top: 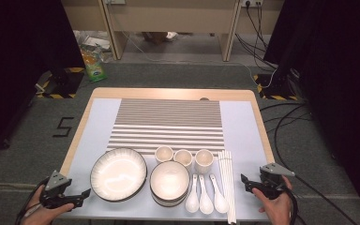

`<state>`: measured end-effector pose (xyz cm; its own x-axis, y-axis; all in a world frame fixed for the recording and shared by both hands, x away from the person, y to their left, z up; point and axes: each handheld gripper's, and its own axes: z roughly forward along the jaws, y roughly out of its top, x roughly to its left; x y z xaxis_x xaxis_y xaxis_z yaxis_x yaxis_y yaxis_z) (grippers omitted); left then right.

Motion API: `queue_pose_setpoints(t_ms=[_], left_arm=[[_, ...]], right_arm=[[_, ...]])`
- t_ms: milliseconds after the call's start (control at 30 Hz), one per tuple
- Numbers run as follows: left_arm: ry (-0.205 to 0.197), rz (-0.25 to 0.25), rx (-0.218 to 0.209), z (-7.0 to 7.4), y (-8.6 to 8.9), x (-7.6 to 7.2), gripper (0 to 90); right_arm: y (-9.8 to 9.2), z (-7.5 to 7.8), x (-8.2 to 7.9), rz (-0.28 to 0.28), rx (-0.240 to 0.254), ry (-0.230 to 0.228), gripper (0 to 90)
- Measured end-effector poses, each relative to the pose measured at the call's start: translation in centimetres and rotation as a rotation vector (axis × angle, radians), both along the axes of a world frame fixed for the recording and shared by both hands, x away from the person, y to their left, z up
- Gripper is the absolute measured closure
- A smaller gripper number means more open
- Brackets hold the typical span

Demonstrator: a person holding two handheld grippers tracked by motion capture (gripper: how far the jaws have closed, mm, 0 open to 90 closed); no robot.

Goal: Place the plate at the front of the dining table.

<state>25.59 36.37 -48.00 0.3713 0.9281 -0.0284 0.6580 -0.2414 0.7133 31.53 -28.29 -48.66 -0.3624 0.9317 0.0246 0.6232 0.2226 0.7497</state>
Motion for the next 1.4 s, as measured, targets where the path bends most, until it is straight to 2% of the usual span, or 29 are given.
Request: queue_pose_setpoints(t_ms=[133, 267, 400, 800, 900, 1000, 1100, 1300, 1400], left_arm=[[-0.019, -0.010, -0.024, 1.1, 0.2, -0.8, 14.8], [-0.022, -0.022, -0.046, 1.5, 0.1, -1.1, 14.8], [-0.022, -0.047, -0.031, 1.9, -0.6, -1.3, 14.8], [-0.051, -0.123, -0.021, 2.7, -3.0, -1.5, 14.8], [-0.040, -0.149, -0.021, 2.4, -3.6, -1.4, 14.9], [-0.029, -0.159, -0.018, 2.2, -3.9, -1.2, 14.4], [-0.041, -0.150, -0.021, 2.3, -4.0, -1.2, 14.7], [-0.039, -0.156, -0.029, 2.3, -4.1, -1.2, 13.8], [-0.042, -0.148, -0.010, 2.3, -4.2, -1.1, 9.8]], right_arm=[[0.1, -0.2, 0.0, 0.001, 0.003, 0.014, 17.4], [0.1, -0.3, 0.1, 0.011, 0.002, 0.011, 17.4], [0.3, -0.3, 0.1, 0.031, 0.004, 0.008, 17.9], [0.4, -0.5, 0.0, 0.035, 0.003, 0.018, 18.5], [0.4, -0.7, 0.1, 0.036, 0.000, 0.019, 18.5], [0.5, -0.7, 0.1, 0.036, -0.004, 0.022, 18.6], [0.6, -0.6, 0.1, 0.047, -0.001, 0.022, 19.3], [0.7, -0.6, 0.1, 0.051, -0.002, 0.023, 19.4], [0.7, -0.6, 0.1, 0.051, -0.003, 0.023, 19.5]])
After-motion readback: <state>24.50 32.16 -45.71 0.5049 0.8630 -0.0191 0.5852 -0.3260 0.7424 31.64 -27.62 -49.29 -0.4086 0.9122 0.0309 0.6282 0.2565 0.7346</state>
